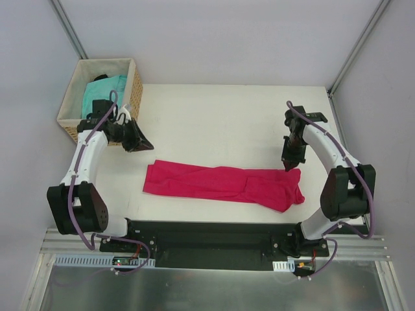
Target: Fold and stack the t-shirts
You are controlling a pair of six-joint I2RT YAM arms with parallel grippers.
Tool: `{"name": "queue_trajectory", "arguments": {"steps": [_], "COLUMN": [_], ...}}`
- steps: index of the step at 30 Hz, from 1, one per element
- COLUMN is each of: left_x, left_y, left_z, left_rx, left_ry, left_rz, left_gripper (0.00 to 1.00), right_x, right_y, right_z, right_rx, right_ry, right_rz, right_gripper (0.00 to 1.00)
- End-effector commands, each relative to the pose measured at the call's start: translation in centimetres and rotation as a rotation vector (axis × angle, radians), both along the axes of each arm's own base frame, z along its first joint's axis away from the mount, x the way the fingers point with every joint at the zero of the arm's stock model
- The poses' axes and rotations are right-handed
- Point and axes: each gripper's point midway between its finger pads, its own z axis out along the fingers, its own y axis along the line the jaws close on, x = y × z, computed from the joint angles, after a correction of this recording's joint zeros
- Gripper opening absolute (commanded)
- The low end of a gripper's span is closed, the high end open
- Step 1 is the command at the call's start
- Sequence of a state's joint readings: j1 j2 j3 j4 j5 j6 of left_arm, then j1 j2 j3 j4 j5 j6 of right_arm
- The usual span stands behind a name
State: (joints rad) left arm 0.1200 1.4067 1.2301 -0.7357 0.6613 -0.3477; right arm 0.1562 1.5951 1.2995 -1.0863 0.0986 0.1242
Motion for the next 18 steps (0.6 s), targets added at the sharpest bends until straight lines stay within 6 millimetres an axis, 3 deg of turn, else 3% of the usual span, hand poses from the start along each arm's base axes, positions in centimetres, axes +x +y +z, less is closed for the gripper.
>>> {"name": "queue_trajectory", "arguments": {"steps": [1, 2, 6, 10, 14, 18], "left_x": [-4.9, -6.0, -6.9, -5.5, -4.7, -5.5], "left_y": [-0.3, 0.2, 1.4, 1.8, 0.5, -2.6], "left_z": [-4.6, -6.2, -8.2, -7.8, -7.3, -9.9], "left_rx": [-0.013, 0.038, 0.131, 0.209, 0.281, 0.344], "left_ry": [0.186, 0.218, 0.254, 0.176, 0.131, 0.212], "left_rz": [-0.014, -0.021, -0.048, -0.107, -0.211, -0.370], "left_gripper": [0.00, 0.00, 0.00, 0.00, 0.00, 0.00], "right_x": [-1.0, -0.7, -0.3, -0.1, -0.7, -0.6], "right_y": [0.9, 1.1, 2.8, 3.4, 3.4, 3.5], "right_z": [0.5, 0.2, -0.8, -0.7, -1.1, -1.7], "right_rx": [0.042, 0.053, 0.146, 0.133, 0.124, 0.111], "right_ry": [-0.014, -0.034, -0.079, -0.110, -0.077, -0.034], "right_rz": [-0.015, -0.002, 0.035, 0.086, 0.093, 0.095], "right_gripper": [0.01, 0.01, 0.01, 0.01, 0.01, 0.01]}}
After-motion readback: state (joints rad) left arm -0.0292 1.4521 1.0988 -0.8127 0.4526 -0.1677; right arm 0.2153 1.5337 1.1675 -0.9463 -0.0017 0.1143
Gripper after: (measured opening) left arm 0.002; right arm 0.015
